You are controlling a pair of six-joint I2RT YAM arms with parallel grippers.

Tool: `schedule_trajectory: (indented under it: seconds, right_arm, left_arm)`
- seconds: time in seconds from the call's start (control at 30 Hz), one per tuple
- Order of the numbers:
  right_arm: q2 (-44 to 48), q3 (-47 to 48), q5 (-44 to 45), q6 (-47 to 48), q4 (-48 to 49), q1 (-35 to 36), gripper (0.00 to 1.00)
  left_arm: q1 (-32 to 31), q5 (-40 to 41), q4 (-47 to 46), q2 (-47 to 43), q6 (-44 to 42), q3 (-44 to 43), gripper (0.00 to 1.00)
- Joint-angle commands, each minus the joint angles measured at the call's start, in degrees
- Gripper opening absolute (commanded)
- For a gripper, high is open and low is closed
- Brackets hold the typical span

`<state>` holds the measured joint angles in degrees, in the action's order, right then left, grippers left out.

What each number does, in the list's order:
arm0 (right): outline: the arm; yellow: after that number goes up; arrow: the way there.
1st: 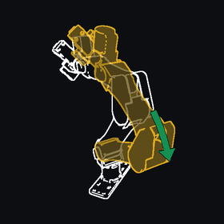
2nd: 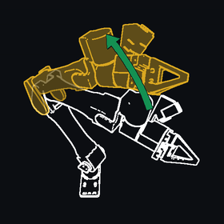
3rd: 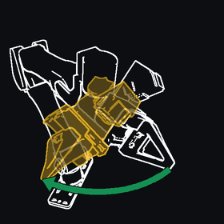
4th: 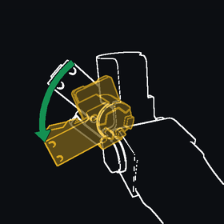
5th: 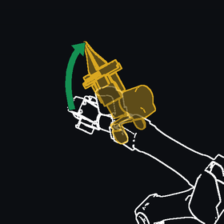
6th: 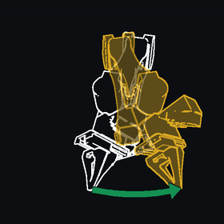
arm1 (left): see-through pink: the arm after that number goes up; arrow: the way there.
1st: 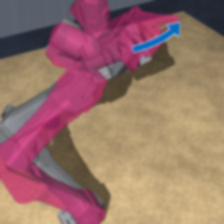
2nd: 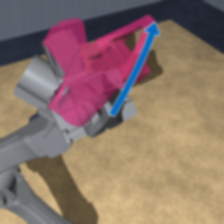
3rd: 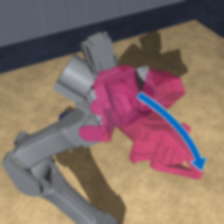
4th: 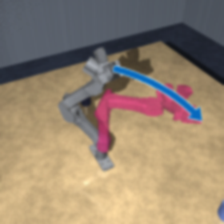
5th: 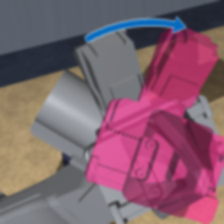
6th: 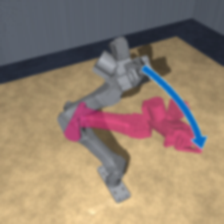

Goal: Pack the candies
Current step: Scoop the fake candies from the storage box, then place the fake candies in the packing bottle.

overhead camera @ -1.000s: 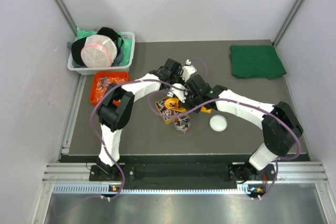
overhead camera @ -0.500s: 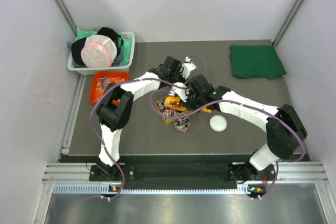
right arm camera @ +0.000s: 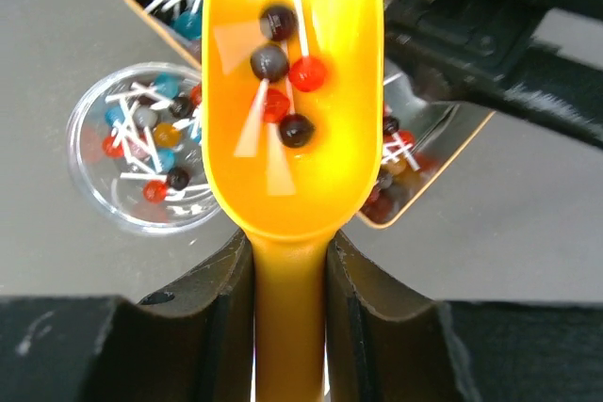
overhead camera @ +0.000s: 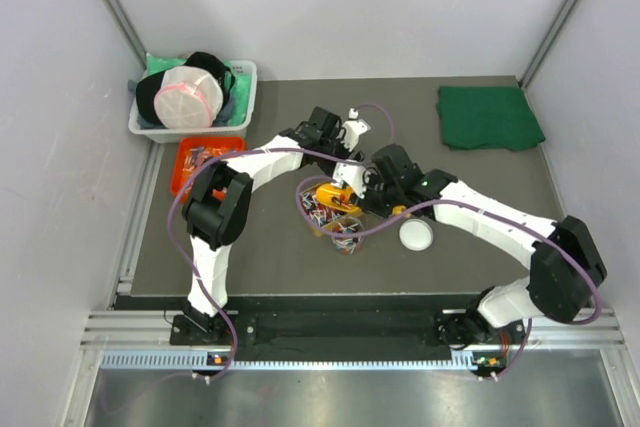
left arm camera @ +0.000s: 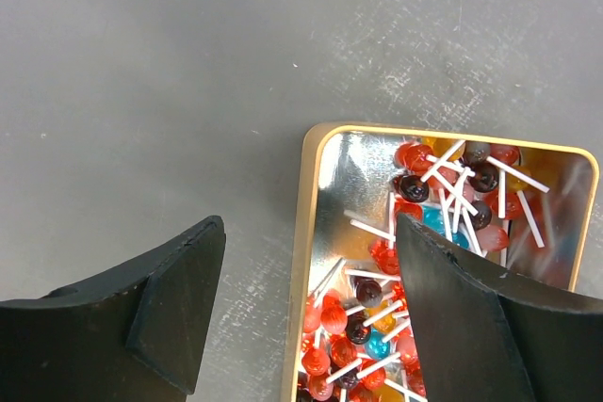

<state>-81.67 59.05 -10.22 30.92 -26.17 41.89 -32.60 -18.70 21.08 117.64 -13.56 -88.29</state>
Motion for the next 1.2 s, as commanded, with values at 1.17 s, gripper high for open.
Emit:
schedule_trajectory:
  seconds: [1.17]
  right_arm:
    - [4.68,6.34,22.25,19.88,-26.03,10.67,0.0]
  left_arm:
    - [5.97,-1.6,2.12,-5.32,-0.32,0.49,0.79]
